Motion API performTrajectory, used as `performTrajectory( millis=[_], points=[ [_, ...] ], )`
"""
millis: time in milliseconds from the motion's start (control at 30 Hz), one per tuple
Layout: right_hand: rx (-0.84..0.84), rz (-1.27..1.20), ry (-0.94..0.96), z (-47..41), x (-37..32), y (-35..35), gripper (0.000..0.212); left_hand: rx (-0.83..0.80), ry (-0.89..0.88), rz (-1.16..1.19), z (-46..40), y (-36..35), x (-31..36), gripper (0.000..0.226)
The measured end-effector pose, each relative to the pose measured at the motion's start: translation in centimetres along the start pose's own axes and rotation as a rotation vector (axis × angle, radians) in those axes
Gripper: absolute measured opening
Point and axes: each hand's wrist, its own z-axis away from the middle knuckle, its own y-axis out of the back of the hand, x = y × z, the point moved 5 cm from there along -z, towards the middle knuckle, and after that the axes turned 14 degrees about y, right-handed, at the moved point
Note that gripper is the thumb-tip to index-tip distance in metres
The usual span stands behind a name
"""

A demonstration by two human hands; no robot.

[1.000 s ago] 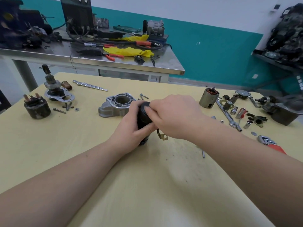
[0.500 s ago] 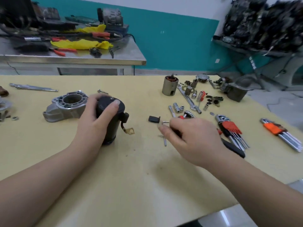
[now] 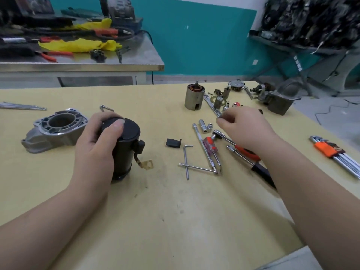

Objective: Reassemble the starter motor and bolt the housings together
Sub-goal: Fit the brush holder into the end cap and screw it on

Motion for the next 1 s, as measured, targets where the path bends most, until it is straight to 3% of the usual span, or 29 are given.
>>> performTrajectory(
  millis=[133, 400, 700, 900, 1000],
  points=[
    [-0.072, 0.054, -0.020, -1.9, -0.6, -0.8, 0.025, -0.002, -0.025, -0.018, 0.3, -0.2, 0.1, 0.023],
    [-0.050, 0.044, -0.024, -2.8, -0.9, -1.2, 0.025, -0.004, -0.107, -0.068, 0.4, -0.4, 0.5, 0.019],
    [-0.056, -0.030, 0.040, -2.8, -0.7, -1.4, 0.011, 0.018, -0.083, -0.143, 0.0, 0.0, 0.3, 0.025],
    [-0.179, 0.009, 0.101, -2.2, -1.8, -0.5, 0.010, 0.024, -0.053, -0.137, 0.0, 0.1, 0.2, 0.031],
    [-0.325, 0.097, 0.115, -1.2, -3.3, -1.3, 0.020, 0.025, -0.055, -0.158, 0.1, 0.0, 0.3, 0.032]
  ],
)
